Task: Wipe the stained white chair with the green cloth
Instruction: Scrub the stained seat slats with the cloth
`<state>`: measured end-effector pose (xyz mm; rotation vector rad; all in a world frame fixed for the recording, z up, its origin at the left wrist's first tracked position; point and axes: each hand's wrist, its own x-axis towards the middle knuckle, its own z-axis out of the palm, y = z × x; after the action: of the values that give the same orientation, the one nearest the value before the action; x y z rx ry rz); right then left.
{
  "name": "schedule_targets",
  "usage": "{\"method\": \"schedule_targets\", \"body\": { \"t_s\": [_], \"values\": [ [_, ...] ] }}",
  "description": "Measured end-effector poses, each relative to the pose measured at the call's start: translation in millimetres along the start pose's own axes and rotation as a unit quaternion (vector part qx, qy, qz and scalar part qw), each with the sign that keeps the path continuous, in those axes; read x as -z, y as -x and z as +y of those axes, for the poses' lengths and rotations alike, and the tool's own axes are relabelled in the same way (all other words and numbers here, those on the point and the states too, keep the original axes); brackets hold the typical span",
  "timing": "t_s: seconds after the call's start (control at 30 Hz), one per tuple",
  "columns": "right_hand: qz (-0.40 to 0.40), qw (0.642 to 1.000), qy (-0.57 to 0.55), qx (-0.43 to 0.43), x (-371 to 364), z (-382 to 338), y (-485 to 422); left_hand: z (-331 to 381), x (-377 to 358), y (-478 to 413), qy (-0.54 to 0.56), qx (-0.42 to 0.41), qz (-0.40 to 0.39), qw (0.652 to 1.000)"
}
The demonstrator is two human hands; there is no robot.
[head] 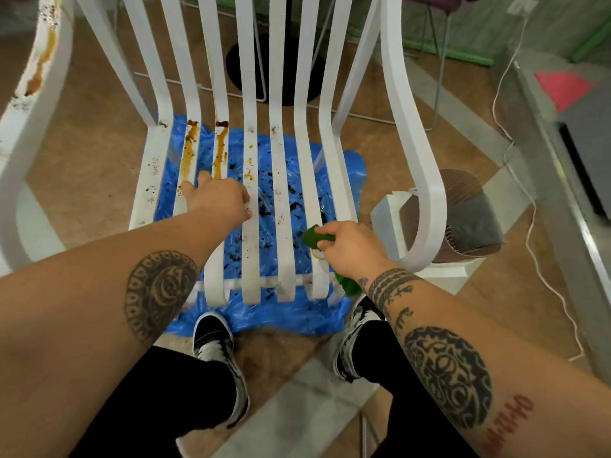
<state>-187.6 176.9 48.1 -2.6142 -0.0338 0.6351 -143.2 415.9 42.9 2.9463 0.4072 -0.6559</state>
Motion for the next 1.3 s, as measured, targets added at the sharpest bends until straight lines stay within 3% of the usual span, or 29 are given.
{"method": "schedule_targets", "body": {
  "t_s": [0.1,0.3,0.57,0.73,0.83,0.9,0.97,1.03,1.1,1.3],
  "values": [
    [-0.029,0.999,0.042,0.017,6,-3,3,1,4,4,-0.006,-0.006,-0.005,1.000],
    [0.001,0.998,0.046,0.034,-3,-5,19,1,-5,9,-0.027,-0.009,-0.014,0.999],
    [-0.042,0.995,0.087,0.030,6,3,46,1,-14,47,0.026,-0.064,0.038,0.997],
    [-0.114,0.989,0.093,0.011,14,-1,50,2,-18,62,0.062,-0.077,0.049,0.994],
    [-0.070,0.994,-0.079,-0.021,19,-8,52,0,-16,71,0.154,-0.086,0.050,0.983],
    [-0.046,0.971,-0.232,-0.038,22,-20,50,1,-11,77,0.266,-0.090,0.015,0.960],
    [-0.036,0.925,-0.375,-0.056,25,-35,52,6,-3,87,0.407,-0.083,-0.033,0.909],
    [-0.048,0.860,-0.503,-0.075,25,-51,56,12,5,95,0.546,-0.045,-0.109,0.830],
    [-0.074,0.824,-0.556,-0.078,23,-63,60,15,8,100,0.619,-0.033,-0.147,0.771],
    [-0.092,0.814,-0.567,-0.087,16,-80,62,-1,15,104,0.620,-0.028,-0.068,0.781]
  ]
}}
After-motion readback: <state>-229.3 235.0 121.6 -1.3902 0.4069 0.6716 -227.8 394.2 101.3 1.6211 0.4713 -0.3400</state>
